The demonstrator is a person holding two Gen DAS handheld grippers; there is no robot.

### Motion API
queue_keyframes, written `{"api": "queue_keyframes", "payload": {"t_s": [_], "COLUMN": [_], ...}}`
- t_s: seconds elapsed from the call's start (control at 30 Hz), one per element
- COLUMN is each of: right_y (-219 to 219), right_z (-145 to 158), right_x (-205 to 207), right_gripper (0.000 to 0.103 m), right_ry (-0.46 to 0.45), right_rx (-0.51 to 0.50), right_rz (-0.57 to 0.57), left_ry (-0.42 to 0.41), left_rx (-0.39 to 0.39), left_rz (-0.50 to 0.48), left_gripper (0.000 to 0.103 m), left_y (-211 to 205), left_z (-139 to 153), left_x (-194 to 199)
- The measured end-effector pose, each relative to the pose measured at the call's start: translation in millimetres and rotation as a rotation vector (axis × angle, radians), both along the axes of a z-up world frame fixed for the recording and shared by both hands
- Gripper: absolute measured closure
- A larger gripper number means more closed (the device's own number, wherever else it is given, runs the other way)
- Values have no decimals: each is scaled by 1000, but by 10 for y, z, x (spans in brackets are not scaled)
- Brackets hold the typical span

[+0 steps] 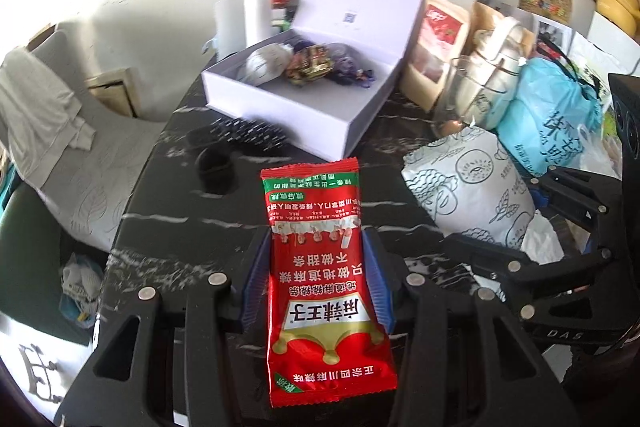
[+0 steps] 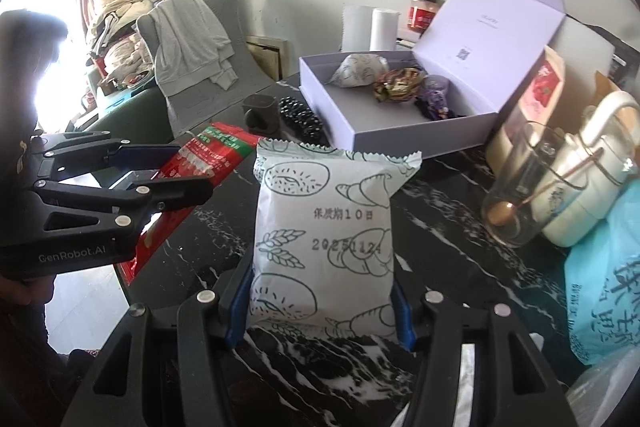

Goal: Organize objects
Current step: 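Lift and carry the red packet and white packet with both tools toward the box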

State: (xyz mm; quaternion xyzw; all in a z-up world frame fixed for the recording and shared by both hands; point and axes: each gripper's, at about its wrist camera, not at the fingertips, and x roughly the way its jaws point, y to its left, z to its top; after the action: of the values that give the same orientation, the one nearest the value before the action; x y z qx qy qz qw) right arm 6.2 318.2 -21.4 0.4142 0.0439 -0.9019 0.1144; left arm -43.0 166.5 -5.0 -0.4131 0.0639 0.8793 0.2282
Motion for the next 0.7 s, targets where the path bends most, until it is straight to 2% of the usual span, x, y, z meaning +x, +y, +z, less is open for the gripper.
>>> {"api": "queue_keyframes", "payload": {"t_s": [0.33, 0.7], "right_y": [236, 374], "right_z": [155, 288], "right_x": [-55, -330], "right_gripper": [46, 46], "right_ry": [23, 46], "right_rx": [7, 26], "right_rz": [-60, -93], "left_ry": [12, 26], "left_rx": [-8, -22], "left_rz": [-82, -114], "left_gripper": [60, 60], "left_y": [400, 572], "left_z": [152, 302], "left_x": [-178, -578]}}
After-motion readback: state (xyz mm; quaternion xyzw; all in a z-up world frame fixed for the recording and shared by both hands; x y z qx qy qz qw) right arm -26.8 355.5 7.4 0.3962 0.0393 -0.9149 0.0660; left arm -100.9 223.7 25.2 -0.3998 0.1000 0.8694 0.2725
